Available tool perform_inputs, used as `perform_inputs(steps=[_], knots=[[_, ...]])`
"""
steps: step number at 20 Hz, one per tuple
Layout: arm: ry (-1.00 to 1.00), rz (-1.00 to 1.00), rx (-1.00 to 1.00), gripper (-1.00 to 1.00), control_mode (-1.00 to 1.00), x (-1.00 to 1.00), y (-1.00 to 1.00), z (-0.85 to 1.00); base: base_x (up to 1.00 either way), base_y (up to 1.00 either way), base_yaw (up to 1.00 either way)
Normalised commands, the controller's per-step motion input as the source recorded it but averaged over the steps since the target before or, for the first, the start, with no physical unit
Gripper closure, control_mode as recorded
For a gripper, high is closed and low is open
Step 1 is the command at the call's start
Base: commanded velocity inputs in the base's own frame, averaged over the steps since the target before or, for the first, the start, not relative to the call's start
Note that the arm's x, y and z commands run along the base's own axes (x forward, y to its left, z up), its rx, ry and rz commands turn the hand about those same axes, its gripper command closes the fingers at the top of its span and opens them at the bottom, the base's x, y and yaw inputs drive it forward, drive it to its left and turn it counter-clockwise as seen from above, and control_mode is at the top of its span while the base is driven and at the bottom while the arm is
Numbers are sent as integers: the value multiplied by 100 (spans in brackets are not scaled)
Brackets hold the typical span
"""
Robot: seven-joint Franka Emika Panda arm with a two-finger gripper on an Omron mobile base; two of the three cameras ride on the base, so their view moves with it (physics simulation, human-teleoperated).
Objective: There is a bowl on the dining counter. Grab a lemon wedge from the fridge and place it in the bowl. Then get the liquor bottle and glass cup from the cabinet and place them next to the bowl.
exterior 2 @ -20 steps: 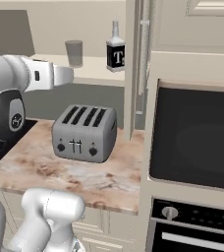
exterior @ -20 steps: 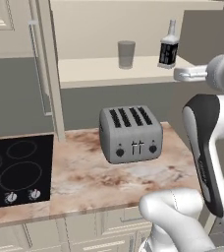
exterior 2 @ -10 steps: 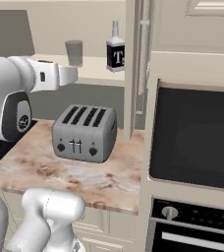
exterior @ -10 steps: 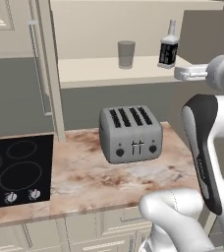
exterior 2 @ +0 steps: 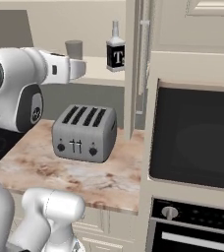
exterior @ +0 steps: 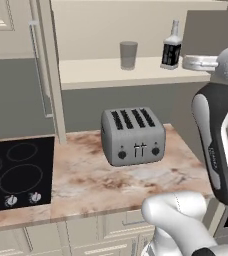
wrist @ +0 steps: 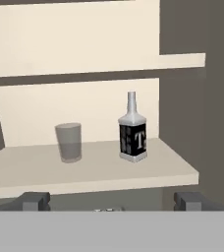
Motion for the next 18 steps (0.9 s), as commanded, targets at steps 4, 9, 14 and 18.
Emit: perform_inputs(steps=[4, 9, 14, 18], knots=[[-2, 2, 1, -100, -100, 28, -23, 25, 0, 0, 0], [0, 2, 0, -100, -100, 37, -33, 28, 0, 0, 0], [0, 0, 0, -100, -100, 26, -17, 21, 0, 0, 0], [0, -9, -2, -100, -100, 30, -1, 14, 0, 0, 0]])
